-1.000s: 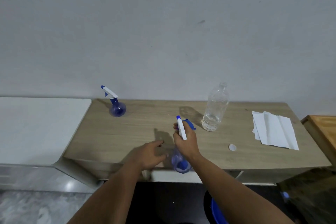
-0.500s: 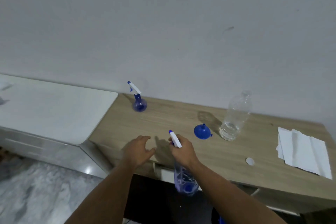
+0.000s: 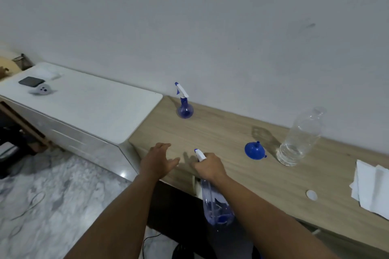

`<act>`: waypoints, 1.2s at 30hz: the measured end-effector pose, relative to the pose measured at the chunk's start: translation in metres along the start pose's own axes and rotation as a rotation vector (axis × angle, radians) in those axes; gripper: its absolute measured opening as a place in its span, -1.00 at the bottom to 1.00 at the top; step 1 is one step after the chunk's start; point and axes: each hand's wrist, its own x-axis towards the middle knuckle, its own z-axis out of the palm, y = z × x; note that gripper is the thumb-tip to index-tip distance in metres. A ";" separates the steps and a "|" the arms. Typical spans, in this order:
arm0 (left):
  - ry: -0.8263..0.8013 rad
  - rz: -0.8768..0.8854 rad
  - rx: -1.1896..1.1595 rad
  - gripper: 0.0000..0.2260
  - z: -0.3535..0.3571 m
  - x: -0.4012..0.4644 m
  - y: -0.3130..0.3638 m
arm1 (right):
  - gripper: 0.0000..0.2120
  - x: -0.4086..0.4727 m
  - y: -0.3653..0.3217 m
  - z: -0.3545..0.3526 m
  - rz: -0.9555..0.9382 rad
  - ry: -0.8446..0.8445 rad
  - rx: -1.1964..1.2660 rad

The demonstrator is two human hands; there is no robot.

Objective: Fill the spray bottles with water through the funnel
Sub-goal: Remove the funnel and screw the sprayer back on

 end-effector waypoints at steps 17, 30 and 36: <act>-0.005 -0.003 -0.095 -0.39 -0.009 0.023 -0.032 | -0.76 0.020 -0.013 0.013 0.026 0.006 -0.012; -0.557 0.106 -0.410 -0.04 0.001 0.071 0.022 | -0.97 0.052 -0.064 -0.037 -0.319 0.295 0.459; -0.511 0.170 -0.710 -0.41 -0.010 0.107 0.077 | -0.85 0.075 -0.104 -0.081 -0.455 0.381 0.554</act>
